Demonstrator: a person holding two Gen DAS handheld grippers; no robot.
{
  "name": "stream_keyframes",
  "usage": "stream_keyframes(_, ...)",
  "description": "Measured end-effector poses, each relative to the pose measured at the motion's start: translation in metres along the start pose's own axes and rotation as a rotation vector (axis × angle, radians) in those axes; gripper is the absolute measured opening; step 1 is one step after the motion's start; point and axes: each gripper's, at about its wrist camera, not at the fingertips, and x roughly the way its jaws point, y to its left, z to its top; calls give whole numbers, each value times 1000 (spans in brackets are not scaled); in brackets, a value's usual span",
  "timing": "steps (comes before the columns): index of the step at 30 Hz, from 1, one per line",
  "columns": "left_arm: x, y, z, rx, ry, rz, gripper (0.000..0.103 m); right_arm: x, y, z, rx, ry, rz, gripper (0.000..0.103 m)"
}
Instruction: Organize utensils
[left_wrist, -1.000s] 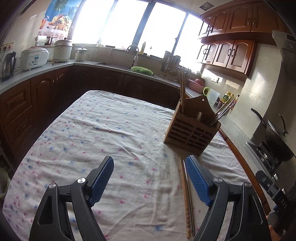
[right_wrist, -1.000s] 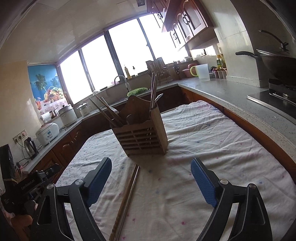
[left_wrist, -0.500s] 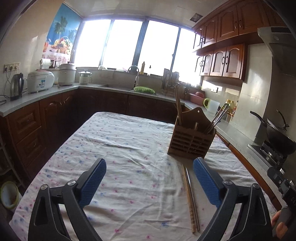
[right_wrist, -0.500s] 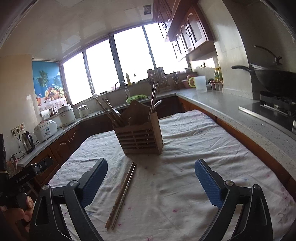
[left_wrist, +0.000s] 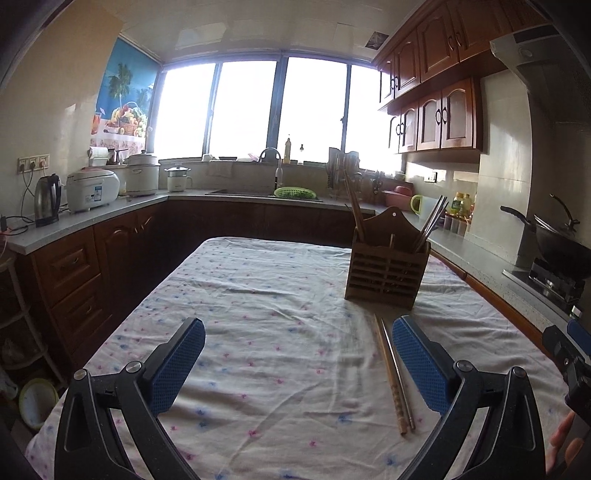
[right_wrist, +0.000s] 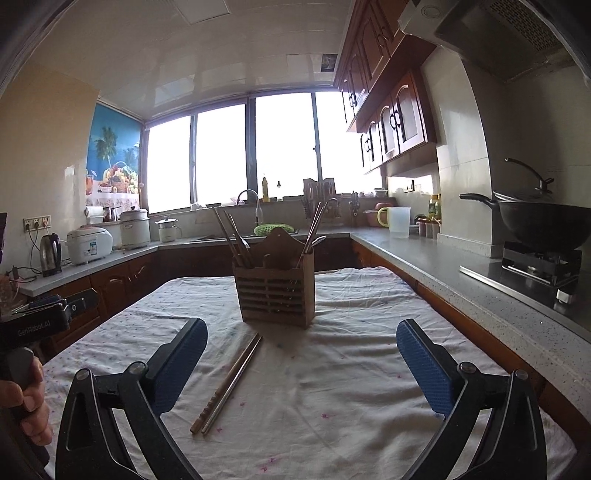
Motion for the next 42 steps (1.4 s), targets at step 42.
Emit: stream_keyframes(42,-14,-5,-27,61,-1,52,102,-12,0,-23,17,20,3,103)
